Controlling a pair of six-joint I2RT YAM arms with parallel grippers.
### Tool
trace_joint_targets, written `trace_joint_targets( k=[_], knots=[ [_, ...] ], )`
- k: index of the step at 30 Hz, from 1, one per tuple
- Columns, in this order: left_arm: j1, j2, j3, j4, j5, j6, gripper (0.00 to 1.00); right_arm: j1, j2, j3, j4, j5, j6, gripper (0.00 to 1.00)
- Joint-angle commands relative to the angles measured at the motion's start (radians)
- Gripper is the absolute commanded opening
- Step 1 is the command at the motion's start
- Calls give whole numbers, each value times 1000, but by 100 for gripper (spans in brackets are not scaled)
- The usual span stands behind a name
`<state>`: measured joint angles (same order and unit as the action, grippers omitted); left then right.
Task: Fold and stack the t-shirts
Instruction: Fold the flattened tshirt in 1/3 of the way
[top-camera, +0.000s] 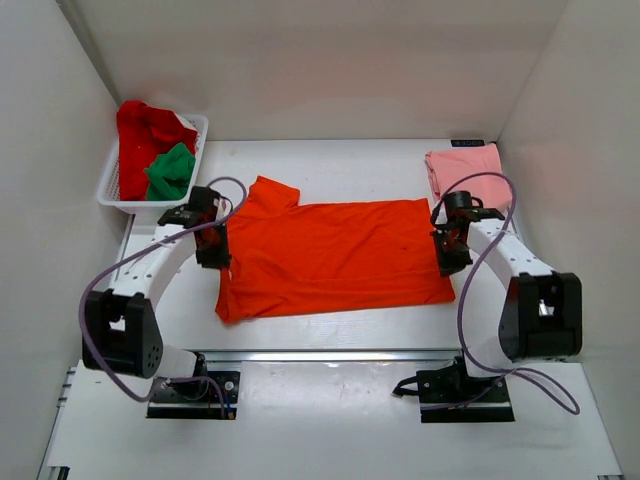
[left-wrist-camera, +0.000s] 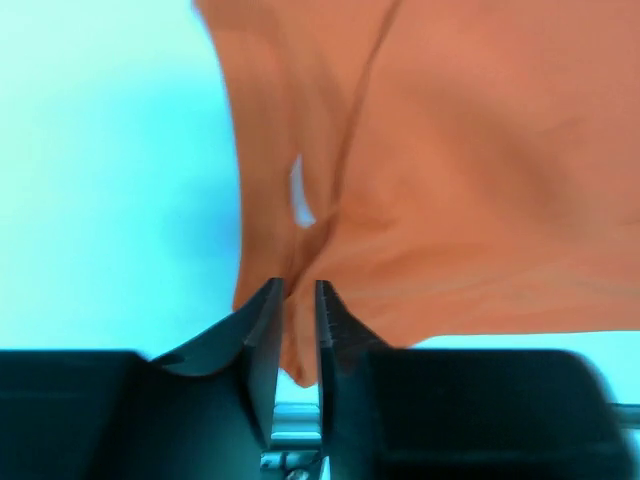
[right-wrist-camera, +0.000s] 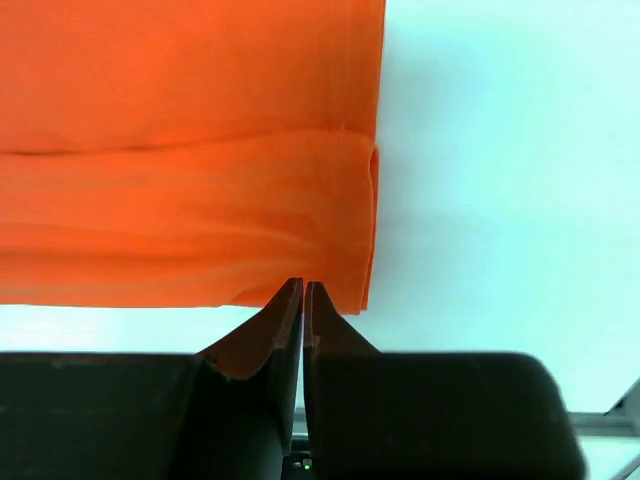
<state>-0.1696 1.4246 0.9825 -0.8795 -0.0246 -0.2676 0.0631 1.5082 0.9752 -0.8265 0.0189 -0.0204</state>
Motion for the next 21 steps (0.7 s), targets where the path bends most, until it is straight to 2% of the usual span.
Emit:
trace_joint_targets(
  k=[1,4,7,9,11,13,17,21],
  knots=[
    [1,-79,125,23,35,14,32,12,-103,85,-10,13,10,3],
    [16,-14,224,53,89,-4,42,-3,-115,115,62,-8,14,12],
    [18,101,336,83,86,-25,49,-22,-94,134,154,-34,73,17],
    [27,174,390,137,95,-45,51,-31,-80,126,246,-54,106,31],
    [44,270,474,186,112,-80,55,-34,-39,123,321,-59,134,35],
    [61,340,539,230,115,-97,60,-23,-5,140,380,-63,166,52],
    [67,506,730,261,63,-136,73,-6,70,186,446,-36,218,57],
    [82,701,930,277,71,-139,75,6,139,241,501,-34,235,57]
  ],
)
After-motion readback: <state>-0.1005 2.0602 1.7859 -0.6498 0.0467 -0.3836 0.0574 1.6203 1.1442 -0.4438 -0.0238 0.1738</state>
